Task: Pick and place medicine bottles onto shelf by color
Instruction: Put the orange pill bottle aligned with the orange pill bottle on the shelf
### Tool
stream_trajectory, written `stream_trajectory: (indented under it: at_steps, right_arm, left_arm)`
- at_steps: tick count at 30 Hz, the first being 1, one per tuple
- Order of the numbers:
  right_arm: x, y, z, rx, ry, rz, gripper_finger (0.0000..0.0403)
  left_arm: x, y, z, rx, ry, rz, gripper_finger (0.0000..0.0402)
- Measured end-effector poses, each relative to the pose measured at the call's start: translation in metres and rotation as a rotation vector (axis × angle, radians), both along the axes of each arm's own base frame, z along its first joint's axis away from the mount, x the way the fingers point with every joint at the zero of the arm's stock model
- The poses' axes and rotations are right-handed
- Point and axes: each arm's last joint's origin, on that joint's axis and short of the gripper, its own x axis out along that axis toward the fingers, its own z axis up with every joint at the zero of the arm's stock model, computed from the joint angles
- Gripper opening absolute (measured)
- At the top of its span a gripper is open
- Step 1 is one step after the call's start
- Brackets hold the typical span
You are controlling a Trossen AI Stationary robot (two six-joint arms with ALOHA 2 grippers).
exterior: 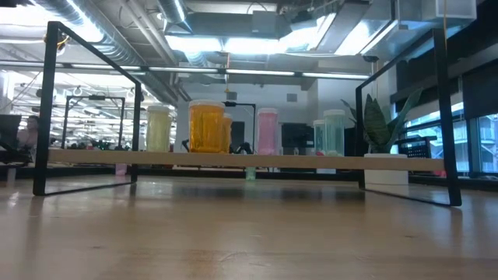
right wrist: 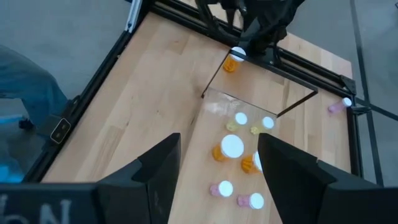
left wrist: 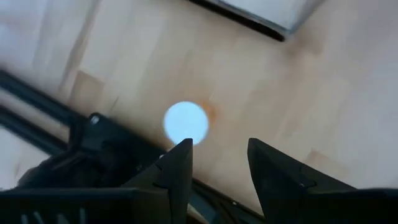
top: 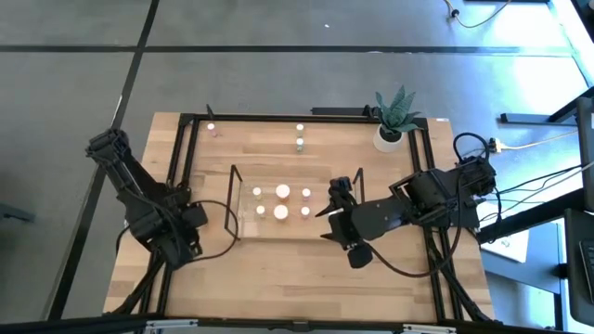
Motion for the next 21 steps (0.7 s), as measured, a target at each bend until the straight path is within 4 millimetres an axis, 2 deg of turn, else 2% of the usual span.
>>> stream_trajectory:
  at_steps: [4,13,15,21]
  right_arm:
    - [0.0,0.0,0.0,0.0,0.0,0.0,0.0217]
    - [0.0,0.0,0.0,0.0,0.0,0.0,0.0217]
    - [0.0,0.0,0.0,0.0,0.0,0.0,0.0217]
    - [0.0,0.0,0.0,0.0,0.0,0.0,0.0217]
  left_arm:
    - [-0.001,0.01,0.007,-0.037,-0.031,0.049,0.0147]
    - [-0.011,0.03,0.022,-0.121,-0.094,0.045,0.0147]
    - [-0.015,0.035,0.02,-0.148,-0.105,0.051,0.0147]
    - [-0.023,0.046,-0.003,-0.272,-0.124,0.069,0.0147]
